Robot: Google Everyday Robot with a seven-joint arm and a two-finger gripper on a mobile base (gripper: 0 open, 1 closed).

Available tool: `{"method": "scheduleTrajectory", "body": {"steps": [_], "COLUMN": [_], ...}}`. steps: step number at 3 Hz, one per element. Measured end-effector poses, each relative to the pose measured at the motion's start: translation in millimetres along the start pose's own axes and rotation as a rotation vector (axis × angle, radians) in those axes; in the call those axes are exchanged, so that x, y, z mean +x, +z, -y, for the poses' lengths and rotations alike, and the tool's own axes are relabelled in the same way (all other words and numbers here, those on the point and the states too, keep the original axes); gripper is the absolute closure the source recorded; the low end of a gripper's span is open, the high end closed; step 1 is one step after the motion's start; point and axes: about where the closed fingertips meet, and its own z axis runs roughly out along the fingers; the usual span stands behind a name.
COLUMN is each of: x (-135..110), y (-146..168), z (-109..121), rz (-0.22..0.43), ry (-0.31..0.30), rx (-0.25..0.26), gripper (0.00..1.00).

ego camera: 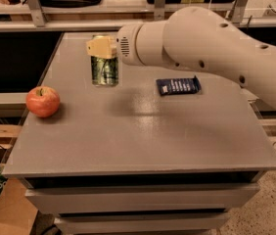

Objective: Place green can upright

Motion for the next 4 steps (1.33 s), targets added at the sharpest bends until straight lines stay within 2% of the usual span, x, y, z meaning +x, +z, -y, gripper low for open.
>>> {"method": "scheduleTrajectory", "body": {"steps": [1,2,3,4], "x": [-3,-9,-12,-9], "y": [2,8,12,14], "z": [-2,-1,2,-2], "rz": [0.016,0.047,0.087,0.128], "ry": [-0.018,-0.046,-0.089,-0.169], "rx": [-0.021,-0.081,-0.165,-0.246], "gripper": [1.0,1.0,1.0,1.0]}}
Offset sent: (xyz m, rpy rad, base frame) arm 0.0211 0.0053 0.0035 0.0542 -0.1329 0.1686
